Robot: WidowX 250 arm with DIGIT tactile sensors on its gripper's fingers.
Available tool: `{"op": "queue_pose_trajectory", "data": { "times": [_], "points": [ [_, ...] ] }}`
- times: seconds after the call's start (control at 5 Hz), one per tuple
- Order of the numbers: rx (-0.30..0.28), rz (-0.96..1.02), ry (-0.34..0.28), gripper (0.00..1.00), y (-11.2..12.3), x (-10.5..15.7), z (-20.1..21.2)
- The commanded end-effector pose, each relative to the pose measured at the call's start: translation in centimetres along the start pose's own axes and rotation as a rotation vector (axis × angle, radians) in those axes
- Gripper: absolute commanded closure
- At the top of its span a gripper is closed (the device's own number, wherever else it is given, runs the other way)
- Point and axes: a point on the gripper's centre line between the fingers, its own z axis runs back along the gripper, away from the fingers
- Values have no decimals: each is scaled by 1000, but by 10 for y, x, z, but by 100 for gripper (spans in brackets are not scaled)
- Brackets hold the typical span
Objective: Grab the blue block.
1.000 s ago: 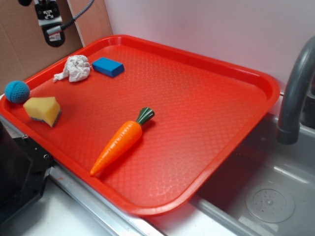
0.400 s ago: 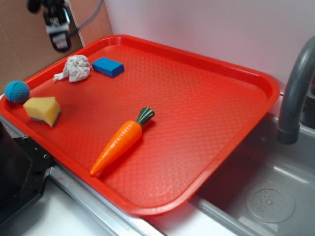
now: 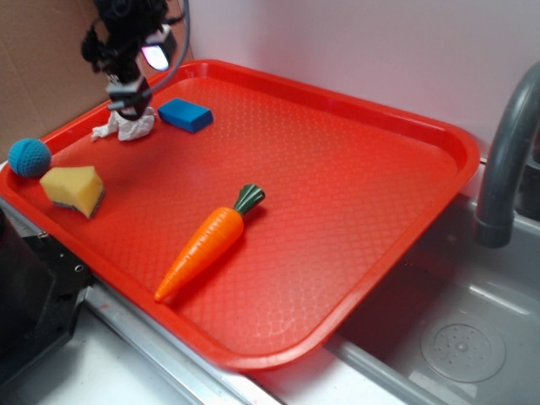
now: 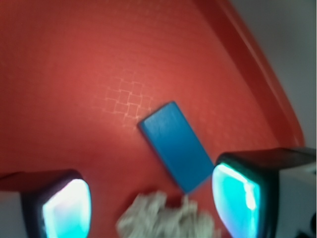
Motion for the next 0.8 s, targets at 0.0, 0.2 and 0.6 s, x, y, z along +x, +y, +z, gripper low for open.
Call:
{"op": "queue_pose_trajectory", "data": {
  "times": [0.0,0.2,0.6],
  "points": [
    [-75,-47,5,0,28,11,-47],
    [-127,-56,65,0,27,8,-67],
    [-134,148,169,100,8,25,-2]
  ]
}}
